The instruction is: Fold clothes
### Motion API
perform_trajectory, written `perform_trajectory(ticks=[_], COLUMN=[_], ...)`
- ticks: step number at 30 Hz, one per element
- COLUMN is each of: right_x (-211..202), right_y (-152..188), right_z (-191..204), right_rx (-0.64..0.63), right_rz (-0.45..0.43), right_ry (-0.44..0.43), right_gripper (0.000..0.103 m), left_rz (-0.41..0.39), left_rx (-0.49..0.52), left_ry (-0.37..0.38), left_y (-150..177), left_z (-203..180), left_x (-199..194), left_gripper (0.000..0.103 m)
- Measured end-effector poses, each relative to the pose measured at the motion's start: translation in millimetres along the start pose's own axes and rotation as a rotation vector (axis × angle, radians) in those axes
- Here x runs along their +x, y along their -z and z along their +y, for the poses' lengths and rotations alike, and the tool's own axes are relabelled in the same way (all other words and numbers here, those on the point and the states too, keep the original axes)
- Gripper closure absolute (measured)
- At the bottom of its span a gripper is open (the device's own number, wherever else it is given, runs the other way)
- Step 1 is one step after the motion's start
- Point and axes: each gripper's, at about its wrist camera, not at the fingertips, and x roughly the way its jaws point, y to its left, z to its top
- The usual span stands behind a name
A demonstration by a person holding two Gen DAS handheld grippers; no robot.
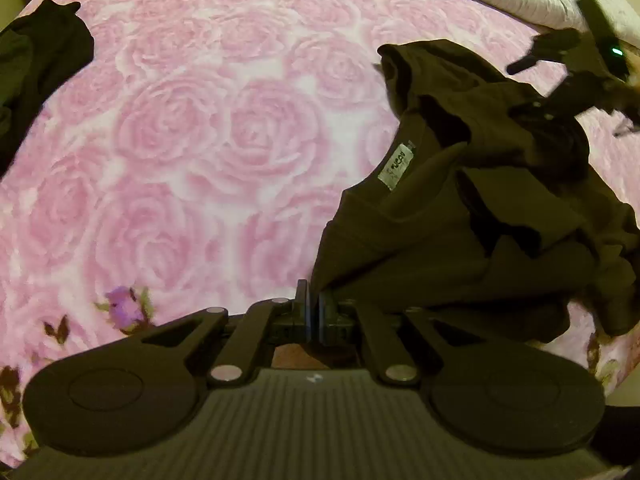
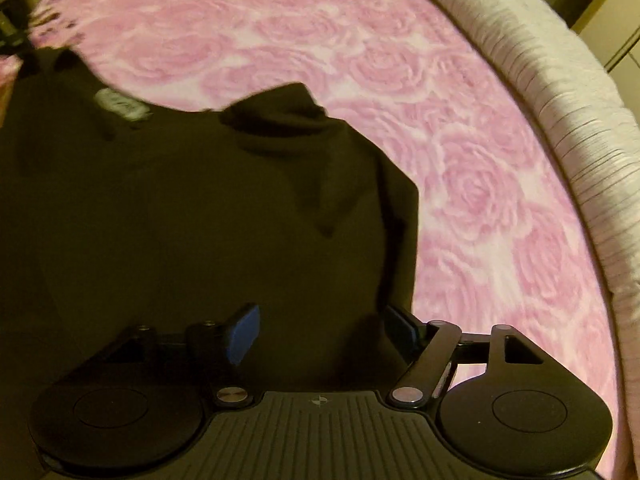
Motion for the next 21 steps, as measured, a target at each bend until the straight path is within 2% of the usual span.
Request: perform_trajectory(ticks=[2,3,4,5,6,11,17,21], right_x=[12.5,18.6,24.7,15.8,4.3,-52.9,-183.2,-274.8], right_y=[0.2,0.6,1.0,3.7,6.8,22.5,64.0,91.1], right_z=[-6.9,-10.3,-13.6,-12.7,-11.0,-2.5,-4.7,22.6], right_rx=[0.010,0.016,0.022,0.030,0.039,0.084,0.291,0.434], right_rz=[0.047,0.072,0.096,0.088,0.073,0.001,-0.149,-0.228], right_ry=[-0.049,-0.076,-0.102,-0.085,-0.060,0.062,0.374,0.586], right_gripper=[0.030,0.035,0.066,0.082,0.091,0.096,0.097,0.097], left_rz=[-0.018,-0.028,-0.037,-0.046,-0.056,-0.185,-0.390,-0.541], left_rx=[0.011,0.016,0.021,0.027,0.032,0.126,0.267,0.380], left_ry=[0.005,0.008,0.010,0.013,0.015,0.005,-0.009,0.062], left_y=[-2.5,-3.8,-5.0,-6.3,-7.7,-41.8,-91.5,-117.4], left_z=[0.3,0.5,0.6,0.8,0.8,-17.3,-51.6,-71.5], left_x=[-4.6,-6.8,-9.1,-11.4,-13.9,-53.5,-122.9,-173.9], left_gripper=[0.100,0.100,0.100,0.100,0.100,0.100,0.100,0.100])
